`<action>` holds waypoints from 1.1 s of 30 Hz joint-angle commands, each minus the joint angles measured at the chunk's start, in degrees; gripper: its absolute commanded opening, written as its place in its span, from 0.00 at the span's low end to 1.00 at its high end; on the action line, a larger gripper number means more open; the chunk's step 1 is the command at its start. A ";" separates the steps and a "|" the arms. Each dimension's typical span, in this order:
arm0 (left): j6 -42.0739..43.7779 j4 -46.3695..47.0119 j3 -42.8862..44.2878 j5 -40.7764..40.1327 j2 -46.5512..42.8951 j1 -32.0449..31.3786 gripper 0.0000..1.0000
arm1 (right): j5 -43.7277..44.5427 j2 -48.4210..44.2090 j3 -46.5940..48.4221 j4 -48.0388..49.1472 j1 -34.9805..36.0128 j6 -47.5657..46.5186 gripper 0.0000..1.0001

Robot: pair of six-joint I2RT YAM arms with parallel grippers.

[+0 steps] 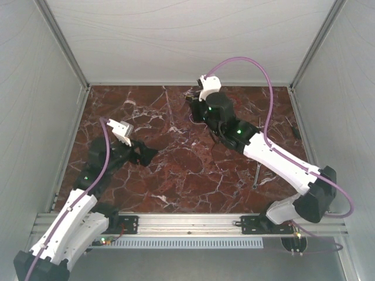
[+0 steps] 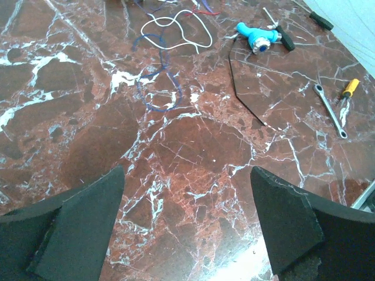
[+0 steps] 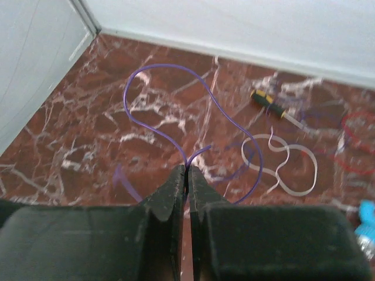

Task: Zip-tie the wires
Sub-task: Pick up the cable at the center of the board, then straighten the cable at the center of the board.

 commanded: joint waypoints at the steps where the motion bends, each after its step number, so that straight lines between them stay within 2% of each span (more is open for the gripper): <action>1: 2.09 3.25 0.09 3.98 -1.62 -0.41 0.88 | -2.34 -7.70 -4.92 -5.02 0.15 14.59 0.00; 4: 2.41 4.34 -0.18 9.92 -1.72 -0.49 0.89 | -5.83 -10.88 -10.93 -4.23 0.07 18.30 0.00; 11: -6.52 11.04 1.62 23.60 0.60 -0.49 0.92 | -16.63 -16.40 -19.26 1.16 0.19 19.02 0.00; 18: -7.92 13.48 4.71 28.21 6.75 -0.49 0.88 | -24.24 -21.49 -24.08 6.35 0.15 18.50 0.00; 25: -12.71 19.77 5.17 29.09 10.98 -0.49 0.86 | -25.92 -23.70 -26.69 7.58 0.16 19.02 0.00; 29: -16.34 23.94 5.05 31.75 13.36 -0.66 0.80 | -26.99 -24.26 -27.50 8.36 0.15 18.97 0.00; 33: -19.70 29.55 3.98 35.62 14.91 -1.08 0.63 | -27.38 -24.39 -27.86 8.84 0.15 19.01 0.00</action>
